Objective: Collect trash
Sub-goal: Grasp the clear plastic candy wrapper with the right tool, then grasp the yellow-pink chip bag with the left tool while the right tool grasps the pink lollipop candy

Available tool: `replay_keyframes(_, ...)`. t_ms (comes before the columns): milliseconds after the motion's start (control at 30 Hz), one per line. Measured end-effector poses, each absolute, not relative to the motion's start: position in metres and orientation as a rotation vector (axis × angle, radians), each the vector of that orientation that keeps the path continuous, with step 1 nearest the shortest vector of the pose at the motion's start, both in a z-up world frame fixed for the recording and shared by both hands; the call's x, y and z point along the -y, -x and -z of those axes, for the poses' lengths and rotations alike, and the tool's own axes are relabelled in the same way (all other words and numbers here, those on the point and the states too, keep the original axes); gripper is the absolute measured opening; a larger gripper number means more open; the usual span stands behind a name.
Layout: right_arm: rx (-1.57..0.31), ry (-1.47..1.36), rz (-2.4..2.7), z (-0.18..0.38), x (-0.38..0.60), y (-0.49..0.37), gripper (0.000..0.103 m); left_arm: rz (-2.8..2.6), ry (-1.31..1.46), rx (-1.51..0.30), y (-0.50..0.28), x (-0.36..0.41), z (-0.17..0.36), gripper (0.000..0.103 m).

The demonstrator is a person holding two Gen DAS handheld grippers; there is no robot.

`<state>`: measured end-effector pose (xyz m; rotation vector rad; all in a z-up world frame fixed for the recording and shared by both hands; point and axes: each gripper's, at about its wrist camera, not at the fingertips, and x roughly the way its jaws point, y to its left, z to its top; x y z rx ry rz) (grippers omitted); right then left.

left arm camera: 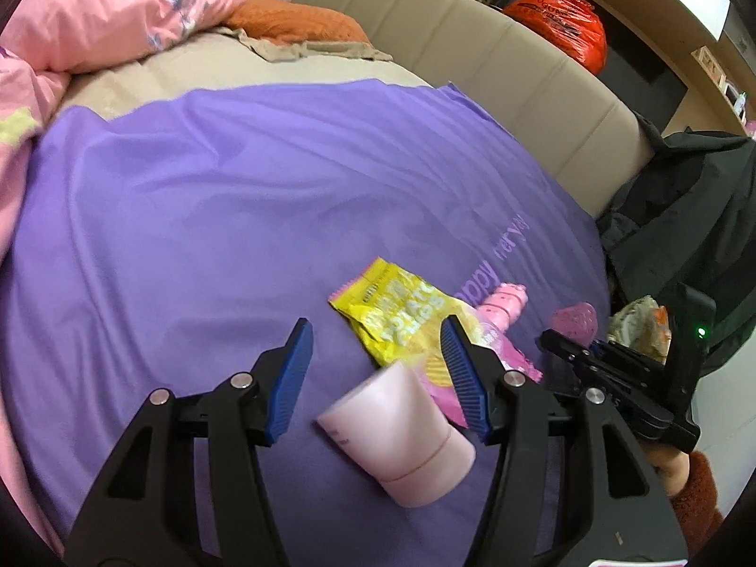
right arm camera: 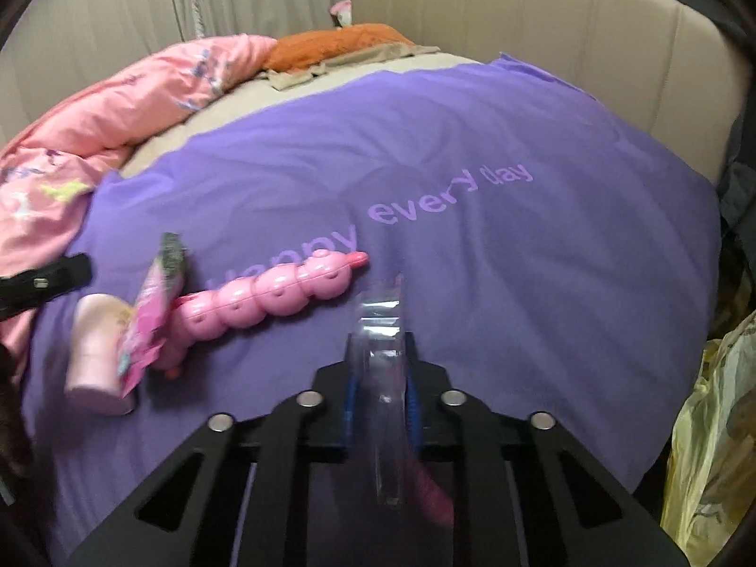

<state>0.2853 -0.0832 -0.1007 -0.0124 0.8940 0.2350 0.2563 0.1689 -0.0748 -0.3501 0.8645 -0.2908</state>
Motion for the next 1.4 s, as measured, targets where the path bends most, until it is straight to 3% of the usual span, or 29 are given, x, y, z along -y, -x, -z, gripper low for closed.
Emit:
replay_keyframes(133,-0.849,-0.004,-0.263,0.09,0.091,-0.263,0.015,0.368,0.37,-0.895,-0.261,-0.163,0.078,0.061)
replay_keyframes(700,-0.802,0.033,-0.287,0.088,0.115,-0.215,0.015,0.231,0.392,-1.152,-0.331,-0.139,0.113,0.061)
replay_keyframes(767,-0.803,0.033,-0.3,0.089,0.115,-0.212,0.015,0.217,0.411,-1.154,-0.329,-0.141,0.112,0.052)
replay_keyframes(800,-0.803,0.033,-0.307,0.089,0.115,-0.211,0.015,0.22,0.437,-1.158,-0.327,-0.143,0.112,0.039)
replay_keyframes(867,-0.8,0.029,-0.322,0.088,0.114,-0.209,0.015,0.236,0.472,-1.15,-0.321,-0.145,0.109,0.025)
replay_keyframes(1000,-0.792,0.022,-0.333,0.085,0.114,-0.206,0.015,0.259,0.458,-1.07,-0.308,-0.142,0.092,0.003)
replay_keyframes(1300,-0.789,0.039,-0.355,0.084,0.108,-0.202,0.015,0.405,0.354,-0.928,-0.273,-0.121,0.053,0.003)
replay_keyframes(1367,-0.785,0.047,-0.353,0.083,0.107,-0.201,0.015,0.392,0.296,-0.894,-0.261,-0.116,0.052,0.013)
replay_keyframes(1400,-0.783,0.048,-0.351,0.083,0.107,-0.2,0.015,0.389,0.26,-0.865,-0.249,-0.111,0.052,0.026)
